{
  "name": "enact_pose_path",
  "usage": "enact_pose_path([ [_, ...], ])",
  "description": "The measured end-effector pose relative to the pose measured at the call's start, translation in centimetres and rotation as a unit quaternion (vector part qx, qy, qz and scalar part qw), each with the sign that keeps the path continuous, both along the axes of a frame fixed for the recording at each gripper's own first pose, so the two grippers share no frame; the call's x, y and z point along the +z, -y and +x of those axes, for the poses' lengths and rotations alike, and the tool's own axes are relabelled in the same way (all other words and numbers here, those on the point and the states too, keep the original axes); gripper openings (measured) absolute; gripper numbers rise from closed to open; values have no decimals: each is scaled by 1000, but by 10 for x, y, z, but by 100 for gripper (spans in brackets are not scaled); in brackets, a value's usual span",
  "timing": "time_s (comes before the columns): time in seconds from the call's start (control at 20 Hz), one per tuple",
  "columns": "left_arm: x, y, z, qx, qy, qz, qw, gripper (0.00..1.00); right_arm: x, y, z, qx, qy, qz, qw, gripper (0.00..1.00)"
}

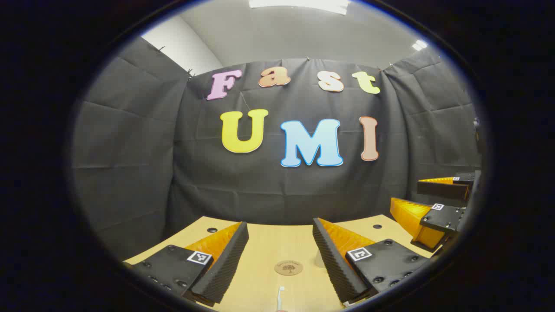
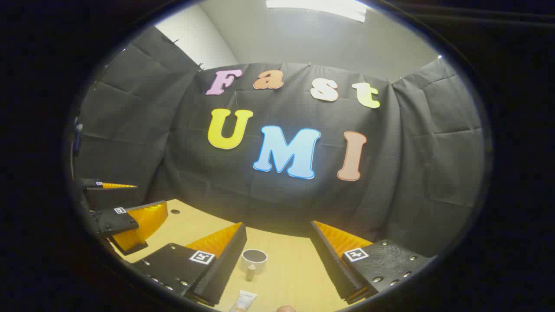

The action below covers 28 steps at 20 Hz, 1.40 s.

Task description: Put the toothbrush and toothpaste on the desktop into the cup, then pick up the cup and place it on the coaster on the desktop.

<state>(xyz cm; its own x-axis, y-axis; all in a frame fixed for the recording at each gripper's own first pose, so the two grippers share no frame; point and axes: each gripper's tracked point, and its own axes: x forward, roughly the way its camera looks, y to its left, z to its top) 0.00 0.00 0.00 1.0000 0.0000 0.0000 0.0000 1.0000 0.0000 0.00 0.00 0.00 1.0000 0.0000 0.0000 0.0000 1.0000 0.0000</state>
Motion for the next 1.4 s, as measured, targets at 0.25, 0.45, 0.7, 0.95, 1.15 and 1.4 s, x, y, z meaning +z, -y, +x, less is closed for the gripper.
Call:
enact_pose_path([
  [0.25, -2, -6, 2, 4, -4, -1, 1000, 94, 0, -4, 8, 8, 0, -8, 1000, 92],
  [0.45, -6, -7, 3, 1, -9, -3, 1000, 97, -5, -7, 9, 11, -6, 1, 1000, 92],
  [0.7, -14, -3, 11, -8, -20, 0, 1000, 97, -18, -8, 12, 14, -25, 5, 1000, 93],
  [0.95, -33, 2, 25, -25, -43, 1, 999, 100, -38, -9, 18, 18, -56, 15, 998, 93],
  [1.15, -53, 5, 37, -37, -69, 17, 997, 94, -59, -9, 25, 20, -92, 31, 995, 93],
  [1.4, -89, 16, 48, -58, -122, 12, 991, 97, -94, -17, 29, 36, -165, 53, 984, 93],
])
